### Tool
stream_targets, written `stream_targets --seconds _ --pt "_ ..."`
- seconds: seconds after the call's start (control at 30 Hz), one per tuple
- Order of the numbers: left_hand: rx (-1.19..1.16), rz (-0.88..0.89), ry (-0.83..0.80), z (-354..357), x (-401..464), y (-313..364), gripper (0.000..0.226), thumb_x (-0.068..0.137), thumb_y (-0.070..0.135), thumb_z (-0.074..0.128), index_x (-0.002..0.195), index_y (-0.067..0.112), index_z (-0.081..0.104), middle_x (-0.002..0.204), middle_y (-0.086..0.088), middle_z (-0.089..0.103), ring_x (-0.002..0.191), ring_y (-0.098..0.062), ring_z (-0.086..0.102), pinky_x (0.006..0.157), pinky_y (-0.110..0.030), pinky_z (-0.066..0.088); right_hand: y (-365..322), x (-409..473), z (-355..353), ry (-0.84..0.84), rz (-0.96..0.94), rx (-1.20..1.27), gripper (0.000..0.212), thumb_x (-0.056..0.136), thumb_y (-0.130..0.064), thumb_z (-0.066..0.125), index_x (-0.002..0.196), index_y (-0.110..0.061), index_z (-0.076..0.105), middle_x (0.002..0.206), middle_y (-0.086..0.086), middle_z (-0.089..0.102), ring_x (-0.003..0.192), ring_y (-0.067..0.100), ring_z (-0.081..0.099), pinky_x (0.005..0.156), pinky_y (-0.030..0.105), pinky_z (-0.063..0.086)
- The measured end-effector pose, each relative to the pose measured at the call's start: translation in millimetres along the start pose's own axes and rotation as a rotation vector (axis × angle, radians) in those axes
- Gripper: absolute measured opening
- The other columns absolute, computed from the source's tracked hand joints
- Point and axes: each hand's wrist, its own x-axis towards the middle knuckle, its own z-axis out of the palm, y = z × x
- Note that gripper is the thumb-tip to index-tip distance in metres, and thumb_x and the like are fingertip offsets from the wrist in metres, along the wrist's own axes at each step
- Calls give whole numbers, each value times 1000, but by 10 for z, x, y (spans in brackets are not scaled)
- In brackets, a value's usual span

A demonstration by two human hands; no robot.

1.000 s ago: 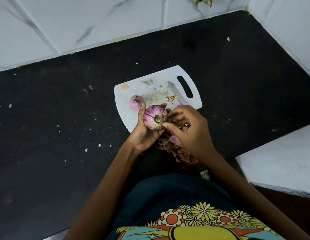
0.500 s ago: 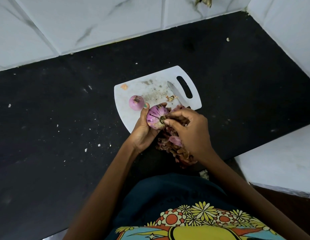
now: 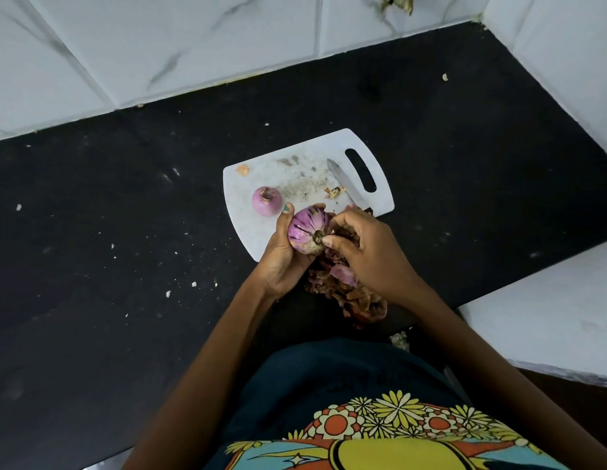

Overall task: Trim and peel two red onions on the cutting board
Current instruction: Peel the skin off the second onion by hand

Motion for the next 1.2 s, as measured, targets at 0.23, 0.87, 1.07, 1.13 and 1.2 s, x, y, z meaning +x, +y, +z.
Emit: stream_targets --seconds 0.23,0.87,1.07,1.13,1.2 --pt "-77 -61 26 -4 23 51 70 92 62 21 115 8 59 110 -13 68 105 -22 63 94 -34 51 1 -35 -18 -187 -36 -66 5 87 -13 65 91 -10 63 89 -4 59 84 6 55 76 19 42" --pt "-148 -32 -3 16 77 -21 62 92 62 28 110 14 61 98 -4 67 84 -11 59 69 -20 48 -37 31 44 242 -124 -39 24 82 -11 72 105 -2 71 98 8 66 88 15 64 76 13 51" --pt "-141 -11 16 34 63 -24 67 80 62 39 113 9 61 102 -8 70 92 -14 63 91 -27 46 20 -8 158 341 -180 -87 9 80 -7 73 87 -2 72 85 6 66 83 18 64 79 28 52" --pt "-132 -7 13 26 63 -49 65 82 61 37 111 9 62 97 -7 72 89 -13 66 85 -25 50 21 7 121 283 -123 -20 8 80 -8 74 85 -2 70 85 4 65 81 14 62 75 21 50" --pt "-117 -16 26 29 56 -66 68 81 61 38 115 6 61 104 -10 70 94 -15 66 86 -26 53 19 29 70 217 -46 39 10 82 -11 72 87 -4 69 87 1 64 78 8 60 71 15 47"
